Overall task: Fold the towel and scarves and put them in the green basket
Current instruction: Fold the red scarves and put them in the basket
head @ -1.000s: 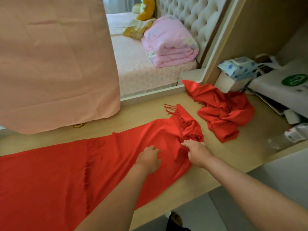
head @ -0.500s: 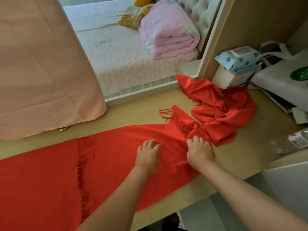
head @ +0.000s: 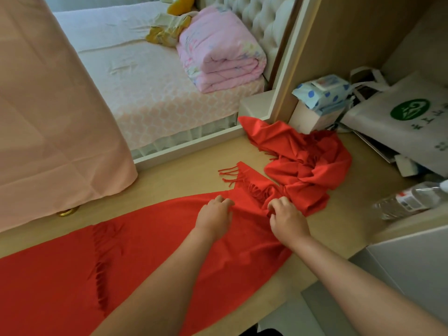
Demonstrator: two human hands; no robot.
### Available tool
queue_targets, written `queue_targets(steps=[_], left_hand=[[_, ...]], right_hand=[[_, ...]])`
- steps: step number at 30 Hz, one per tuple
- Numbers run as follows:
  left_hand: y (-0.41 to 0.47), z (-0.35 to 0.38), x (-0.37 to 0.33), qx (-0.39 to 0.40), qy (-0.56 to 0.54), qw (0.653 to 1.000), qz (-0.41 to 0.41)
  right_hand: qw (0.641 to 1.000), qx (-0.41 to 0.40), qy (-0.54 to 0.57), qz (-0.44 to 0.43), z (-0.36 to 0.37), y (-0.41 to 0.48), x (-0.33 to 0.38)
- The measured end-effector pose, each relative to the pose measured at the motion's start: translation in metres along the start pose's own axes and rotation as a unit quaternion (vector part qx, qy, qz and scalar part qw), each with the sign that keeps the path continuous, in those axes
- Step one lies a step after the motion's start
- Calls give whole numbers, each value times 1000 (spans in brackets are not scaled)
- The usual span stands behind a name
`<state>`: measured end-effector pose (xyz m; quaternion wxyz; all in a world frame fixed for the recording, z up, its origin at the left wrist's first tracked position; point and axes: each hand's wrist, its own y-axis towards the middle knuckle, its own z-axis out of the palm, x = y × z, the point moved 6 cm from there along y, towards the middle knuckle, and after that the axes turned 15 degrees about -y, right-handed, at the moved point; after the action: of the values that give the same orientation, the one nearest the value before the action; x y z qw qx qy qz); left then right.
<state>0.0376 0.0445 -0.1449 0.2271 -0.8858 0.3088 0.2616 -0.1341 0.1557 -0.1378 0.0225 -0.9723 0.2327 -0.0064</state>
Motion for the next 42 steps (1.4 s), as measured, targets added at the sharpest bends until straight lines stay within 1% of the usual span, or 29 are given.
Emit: queue_targets(steps=[2,6,8,9,10,12,14,16,18,21,23,24,25,27,29,31,33,36,39,42], left_hand=[[15,5,-21,9,-9,1000,22],[48,20,-52,23,-2,998,54],[62,27,-63,31,9,998,59],[68,30,-68,38,20,997,59],[74,33,-73,45,34,997,60],[87,37,-83,49,63,995,61],[102,42,-87,47,99,993,52],[116,49,-82,51,124,991,24],[127,51,-77,35,145,989,2],[133,43,-73,9,158,987,-14],[134,36,-73,-14,121,992,-18],[133,30,-74,-39,87,995,-14],[131,21,-77,-75,42,996,-5],[126,-1,-84,-151,-54,987,26],[116,-25,-88,-199,-139,969,45],[105,-47,-83,-210,-220,952,41],[90,-67,-69,-216,-265,939,33],[54,-99,-49,-238,-240,940,48],[4,-133,-28,-254,-173,948,87],[-46,-164,12,-266,-119,951,104]], right_hand=[[999,33,-2,21,2,7,-15],[990,119,-78,-4,22,20,-37],[988,127,-87,-13,29,26,-46],[991,118,-59,-2,29,29,-52],[995,100,-7,19,28,32,-58],[986,70,136,72,27,37,-71],[951,48,278,127,29,43,-85],[906,30,380,184,31,47,-97],[878,27,422,224,35,49,-107],[873,55,418,246,36,46,-111],[887,91,391,227,35,41,-108],[899,99,370,213,34,39,-106],[908,98,353,202,33,37,-105],[920,79,334,191,28,35,-103],[920,61,339,188,15,34,-96],[917,43,355,179,0,32,-83],[911,15,376,168,-19,30,-63],[894,1,433,116,-38,26,-20],[902,28,424,74,-48,15,30],[911,65,405,32,-56,-4,85]])
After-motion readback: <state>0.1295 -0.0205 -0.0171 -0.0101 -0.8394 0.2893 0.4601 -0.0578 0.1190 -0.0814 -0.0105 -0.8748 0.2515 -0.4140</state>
